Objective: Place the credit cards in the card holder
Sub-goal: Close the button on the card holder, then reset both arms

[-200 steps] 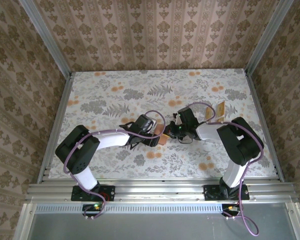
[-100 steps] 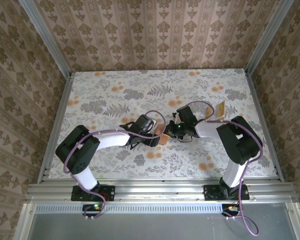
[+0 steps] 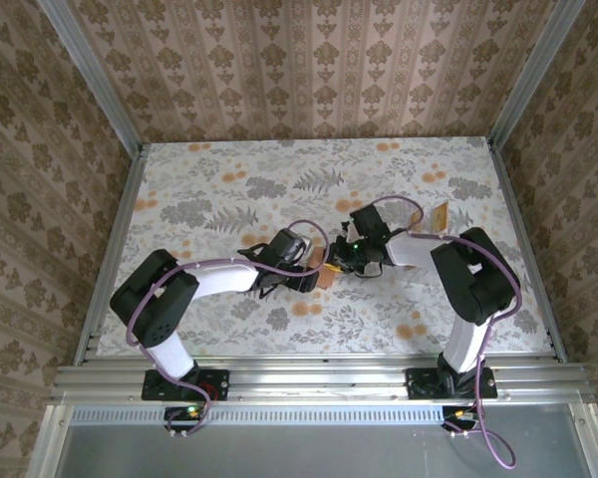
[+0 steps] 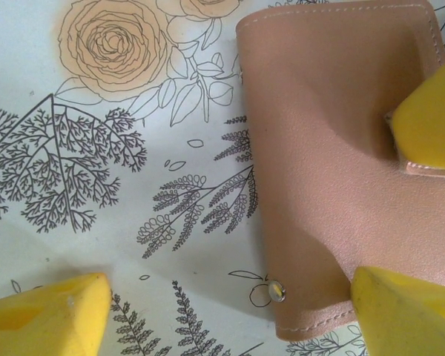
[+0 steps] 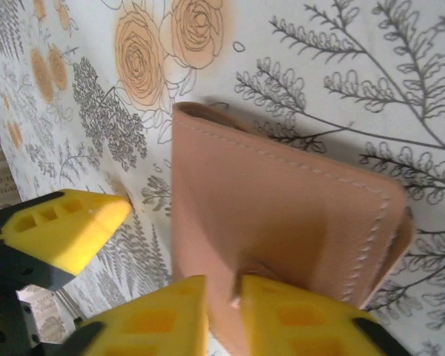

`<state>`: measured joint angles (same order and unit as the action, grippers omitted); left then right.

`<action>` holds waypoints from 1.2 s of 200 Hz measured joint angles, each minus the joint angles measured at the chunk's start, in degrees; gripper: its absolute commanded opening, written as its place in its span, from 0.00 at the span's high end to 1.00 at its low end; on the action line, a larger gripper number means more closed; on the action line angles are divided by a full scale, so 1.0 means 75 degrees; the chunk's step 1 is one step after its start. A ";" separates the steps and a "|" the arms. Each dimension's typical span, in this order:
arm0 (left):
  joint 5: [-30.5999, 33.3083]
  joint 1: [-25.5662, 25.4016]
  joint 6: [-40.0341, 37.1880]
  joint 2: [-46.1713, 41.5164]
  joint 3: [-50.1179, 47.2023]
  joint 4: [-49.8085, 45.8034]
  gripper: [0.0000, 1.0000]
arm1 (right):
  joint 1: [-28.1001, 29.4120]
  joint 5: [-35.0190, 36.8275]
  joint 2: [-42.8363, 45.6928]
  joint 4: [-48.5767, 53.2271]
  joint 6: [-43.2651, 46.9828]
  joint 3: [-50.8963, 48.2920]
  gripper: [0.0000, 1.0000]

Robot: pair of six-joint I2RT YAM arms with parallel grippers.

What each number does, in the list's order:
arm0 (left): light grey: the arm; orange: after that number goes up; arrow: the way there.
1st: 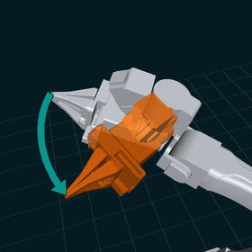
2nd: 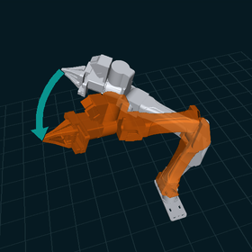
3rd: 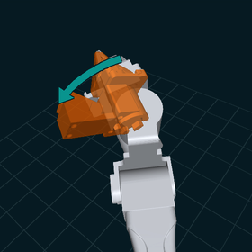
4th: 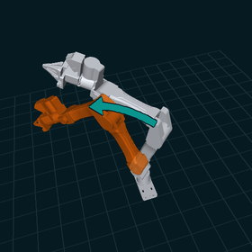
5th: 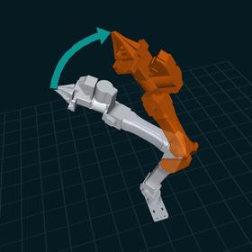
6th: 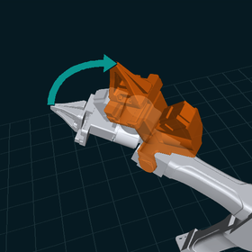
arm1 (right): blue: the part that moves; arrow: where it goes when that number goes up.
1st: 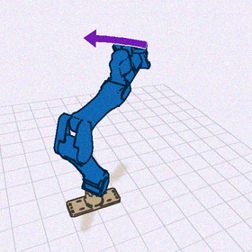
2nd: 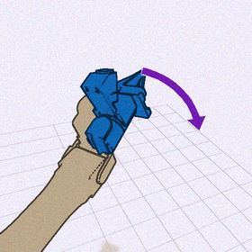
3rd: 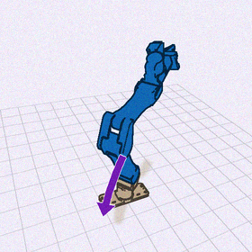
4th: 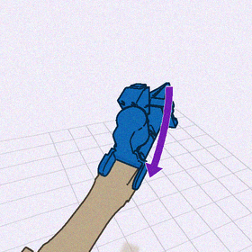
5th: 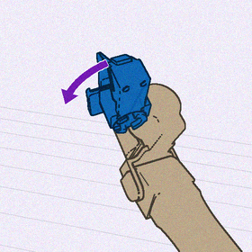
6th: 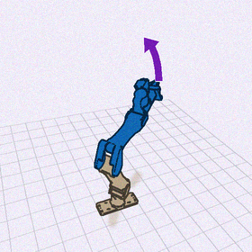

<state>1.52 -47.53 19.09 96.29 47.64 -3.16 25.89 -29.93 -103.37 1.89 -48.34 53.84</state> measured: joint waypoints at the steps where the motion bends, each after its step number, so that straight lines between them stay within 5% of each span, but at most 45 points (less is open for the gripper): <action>1: 0.0000 0.0000 0.0000 -0.0003 0.0000 0.0006 0.13 | 0.0000 0.0009 0.0000 0.0038 0.0003 0.0026 0.65; 55: -0.0017 0.0219 0.0160 -0.0396 -0.0023 -0.0236 0.01 | -0.0163 0.0425 -0.0052 0.1705 0.0417 0.2192 0.34; 83: 0.0061 0.0449 0.0201 -0.1017 0.0017 -0.0449 0.00 | -0.0551 0.0571 0.0408 0.2145 0.0586 0.2570 0.00; 147: 0.0781 0.1664 0.0157 -0.2672 0.0449 -0.1218 0.00 | -0.2270 0.2057 0.2911 0.2821 0.1329 0.2404 0.00; 189: 0.1661 0.3316 -0.0152 -0.4176 0.0216 -0.1081 0.00 | -0.3468 0.4374 0.4395 0.2719 0.1693 0.1440 0.00; 240: 0.2378 0.5321 -0.0688 -0.5330 -0.1413 0.0175 0.00 | -0.4503 0.7560 0.4572 0.2279 0.1673 -0.0373 0.00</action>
<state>19.35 -7.62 13.93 56.31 37.04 -1.85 -7.88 26.76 -69.08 18.98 -35.79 51.05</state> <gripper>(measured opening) 0.999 0.999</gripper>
